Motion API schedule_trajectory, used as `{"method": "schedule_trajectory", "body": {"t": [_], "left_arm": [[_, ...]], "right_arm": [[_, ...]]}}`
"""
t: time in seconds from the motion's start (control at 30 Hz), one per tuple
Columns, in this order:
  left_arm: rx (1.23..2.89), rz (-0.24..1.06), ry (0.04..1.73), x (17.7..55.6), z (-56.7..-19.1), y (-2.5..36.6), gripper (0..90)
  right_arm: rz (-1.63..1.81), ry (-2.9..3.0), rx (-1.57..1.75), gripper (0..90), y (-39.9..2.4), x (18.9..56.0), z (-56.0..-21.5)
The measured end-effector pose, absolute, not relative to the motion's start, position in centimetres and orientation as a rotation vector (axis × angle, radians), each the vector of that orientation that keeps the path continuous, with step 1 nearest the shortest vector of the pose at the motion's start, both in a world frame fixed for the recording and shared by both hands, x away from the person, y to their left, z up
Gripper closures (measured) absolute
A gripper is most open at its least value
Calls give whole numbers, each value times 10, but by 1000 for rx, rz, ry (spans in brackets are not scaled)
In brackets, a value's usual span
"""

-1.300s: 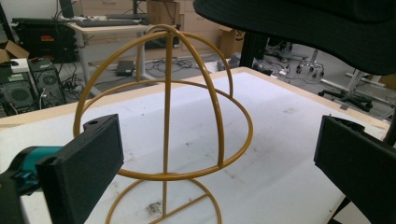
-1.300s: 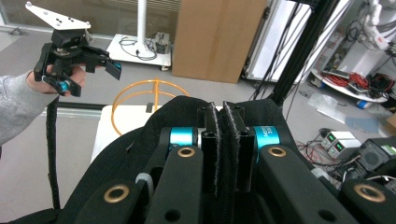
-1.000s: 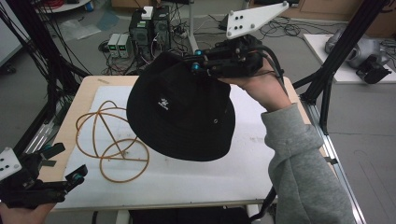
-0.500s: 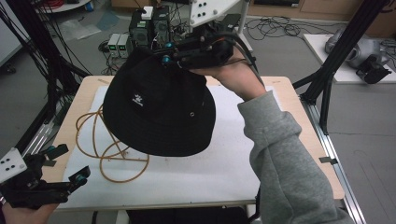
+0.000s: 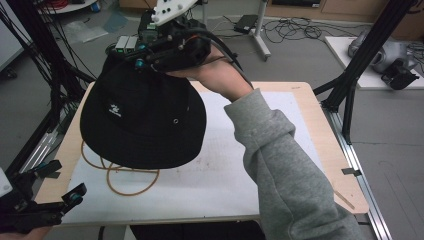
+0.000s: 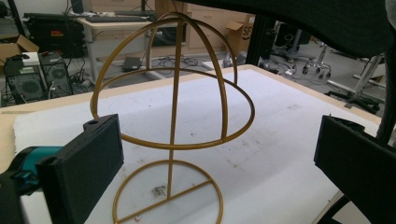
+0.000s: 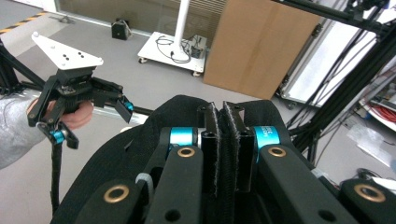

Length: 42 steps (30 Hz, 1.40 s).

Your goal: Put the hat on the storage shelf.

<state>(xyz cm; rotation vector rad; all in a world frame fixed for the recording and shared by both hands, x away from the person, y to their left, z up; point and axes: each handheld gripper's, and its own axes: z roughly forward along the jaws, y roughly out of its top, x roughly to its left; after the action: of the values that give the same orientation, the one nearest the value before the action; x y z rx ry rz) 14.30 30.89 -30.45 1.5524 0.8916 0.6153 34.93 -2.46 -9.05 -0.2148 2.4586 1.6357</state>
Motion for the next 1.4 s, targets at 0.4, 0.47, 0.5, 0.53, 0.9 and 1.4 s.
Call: {"method": "schedule_trajectory", "body": {"t": [0.4, 0.47, 0.5, 0.53, 0.9, 1.4], "left_arm": [[1539, 628, 904, 135, -305, 314, 17], [1538, 625, 908, 135, -305, 313, 17], [1538, 626, 908, 134, -305, 314, 17], [1539, 627, 907, 134, -305, 315, 17], [1524, 642, 923, 127, -305, 319, 17], [1521, 644, 928, 124, -305, 321, 17]], "right_arm": [[1629, 2489, -269, 860, 22, 352, -96], [1631, 2499, -274, 860, 33, 354, -99], [1628, 2501, -280, 860, 36, 354, -100], [1627, 2505, -281, 860, 39, 355, -101], [1636, 2526, -304, 860, 64, 357, -106], [1623, 2509, -318, 859, 77, 357, -121]]}}
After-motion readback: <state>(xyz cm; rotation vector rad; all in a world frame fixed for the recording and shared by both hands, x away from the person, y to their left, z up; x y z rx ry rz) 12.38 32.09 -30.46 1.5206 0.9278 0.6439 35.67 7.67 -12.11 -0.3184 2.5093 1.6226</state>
